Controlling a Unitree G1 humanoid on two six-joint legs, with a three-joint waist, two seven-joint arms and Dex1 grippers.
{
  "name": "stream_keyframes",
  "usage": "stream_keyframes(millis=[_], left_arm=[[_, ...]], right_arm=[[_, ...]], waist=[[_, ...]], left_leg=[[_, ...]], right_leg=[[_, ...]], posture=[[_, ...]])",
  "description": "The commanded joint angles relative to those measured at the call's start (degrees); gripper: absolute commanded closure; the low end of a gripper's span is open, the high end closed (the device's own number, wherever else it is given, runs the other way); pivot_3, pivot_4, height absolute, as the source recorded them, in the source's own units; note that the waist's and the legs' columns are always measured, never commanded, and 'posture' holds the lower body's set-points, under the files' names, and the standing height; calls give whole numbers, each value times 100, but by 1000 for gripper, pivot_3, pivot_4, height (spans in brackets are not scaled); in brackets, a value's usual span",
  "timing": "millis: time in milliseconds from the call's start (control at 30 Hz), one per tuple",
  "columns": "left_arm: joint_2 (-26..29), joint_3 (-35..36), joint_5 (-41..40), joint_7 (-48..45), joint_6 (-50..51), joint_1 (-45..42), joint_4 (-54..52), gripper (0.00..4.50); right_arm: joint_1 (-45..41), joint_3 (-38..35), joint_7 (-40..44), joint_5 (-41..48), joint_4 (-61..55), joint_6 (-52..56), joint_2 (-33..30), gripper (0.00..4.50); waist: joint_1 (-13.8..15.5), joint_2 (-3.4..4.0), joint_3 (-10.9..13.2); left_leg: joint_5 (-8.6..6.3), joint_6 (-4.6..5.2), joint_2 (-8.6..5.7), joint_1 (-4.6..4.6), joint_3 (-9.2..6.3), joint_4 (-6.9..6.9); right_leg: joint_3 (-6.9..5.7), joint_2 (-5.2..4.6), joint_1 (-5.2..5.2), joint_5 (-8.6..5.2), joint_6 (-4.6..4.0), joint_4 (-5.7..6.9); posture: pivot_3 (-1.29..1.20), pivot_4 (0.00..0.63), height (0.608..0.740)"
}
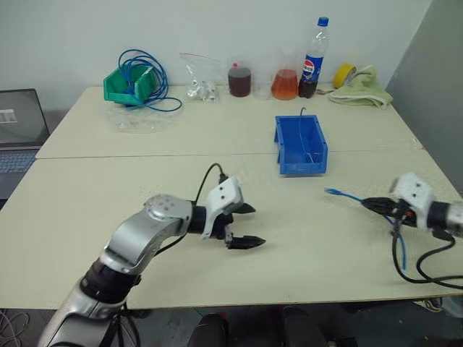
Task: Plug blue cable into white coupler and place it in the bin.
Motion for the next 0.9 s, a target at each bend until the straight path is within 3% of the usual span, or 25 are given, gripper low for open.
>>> stream_keyframes(millis=[33, 333, 900], left_arm=[[290, 371, -146, 51, 70, 408, -446, 0], [786, 897, -98, 305, -57, 1731, -922, 0], [1175, 1351, 69, 239, -754, 2567, -499, 0]], right_arm=[[-519, 612, 395, -245, -237, -372, 192, 4485], [-1951, 2072, 1079, -738, 154, -477, 1257, 4485], [-2493, 2729, 1196, -1199, 1046, -860, 2314, 4485]], waist=[[22, -8, 5], [74, -28, 26], [64, -23, 31]], left_leg=[[0, -1, 15, -2, -1, 0], [0, -2, 22, -6, -19, 1], [-1, 0, 21, -7, -21, -4]], right_leg=[[0, 0, -1, 0, 0, -1], [1, -7, -4, 1, -2, -6], [3, -9, -16, 1, -5, 0]], posture=[[0, 150, 740], [0, 150, 740], [0, 150, 740]])
